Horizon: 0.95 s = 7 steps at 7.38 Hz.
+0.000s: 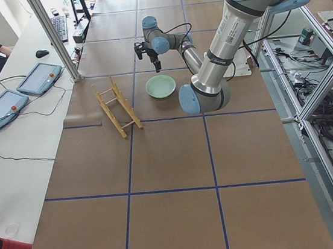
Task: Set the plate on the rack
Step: 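Lower the left gripper onto the plate rim and close on it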
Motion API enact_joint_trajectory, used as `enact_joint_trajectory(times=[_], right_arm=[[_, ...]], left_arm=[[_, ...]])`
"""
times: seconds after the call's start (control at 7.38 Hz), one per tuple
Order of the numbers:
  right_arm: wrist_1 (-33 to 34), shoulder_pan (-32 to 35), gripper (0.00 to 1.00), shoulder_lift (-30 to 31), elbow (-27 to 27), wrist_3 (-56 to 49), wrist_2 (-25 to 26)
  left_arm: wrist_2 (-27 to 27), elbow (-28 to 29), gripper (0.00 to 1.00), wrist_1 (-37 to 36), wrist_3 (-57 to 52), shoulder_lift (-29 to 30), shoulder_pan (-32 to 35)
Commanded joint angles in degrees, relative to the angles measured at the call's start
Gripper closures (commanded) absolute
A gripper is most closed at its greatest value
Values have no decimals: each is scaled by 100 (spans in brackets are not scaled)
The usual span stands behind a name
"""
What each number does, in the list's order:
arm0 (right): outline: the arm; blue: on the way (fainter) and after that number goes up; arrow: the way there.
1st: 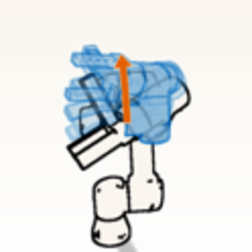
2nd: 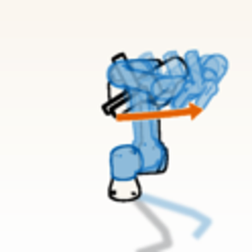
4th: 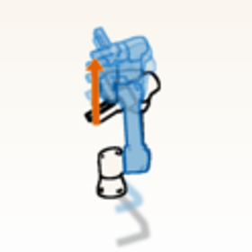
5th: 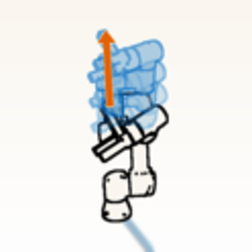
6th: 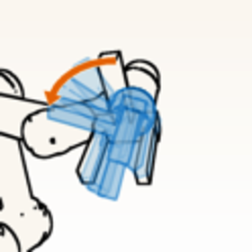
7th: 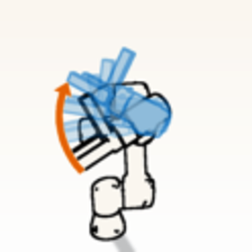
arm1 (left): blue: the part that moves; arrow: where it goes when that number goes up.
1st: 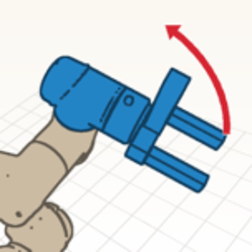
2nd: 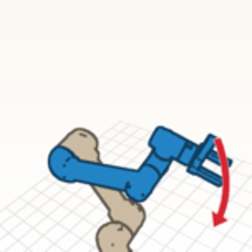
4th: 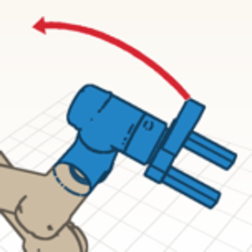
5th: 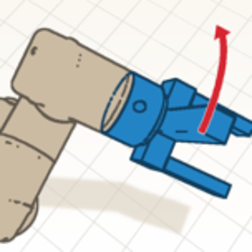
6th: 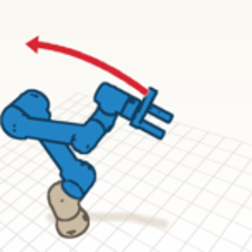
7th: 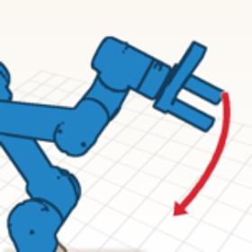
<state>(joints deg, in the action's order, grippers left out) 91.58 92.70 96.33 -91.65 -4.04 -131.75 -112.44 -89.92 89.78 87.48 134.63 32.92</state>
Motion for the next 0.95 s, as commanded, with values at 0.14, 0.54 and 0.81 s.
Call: enact_joint_trajectory(times=[0.14,0.54,0.81], right_arm=[[0,-7,0,0,-2,0,0],[0,2,0,0,-2,0,0],[0,2,0,0,6,0,0]], left_arm=[[626,1125,19,-303,-46,679,-101],[662,1178,27,-312,-468,609,-136],[662,1178,34,-303,-565,486,-216]])
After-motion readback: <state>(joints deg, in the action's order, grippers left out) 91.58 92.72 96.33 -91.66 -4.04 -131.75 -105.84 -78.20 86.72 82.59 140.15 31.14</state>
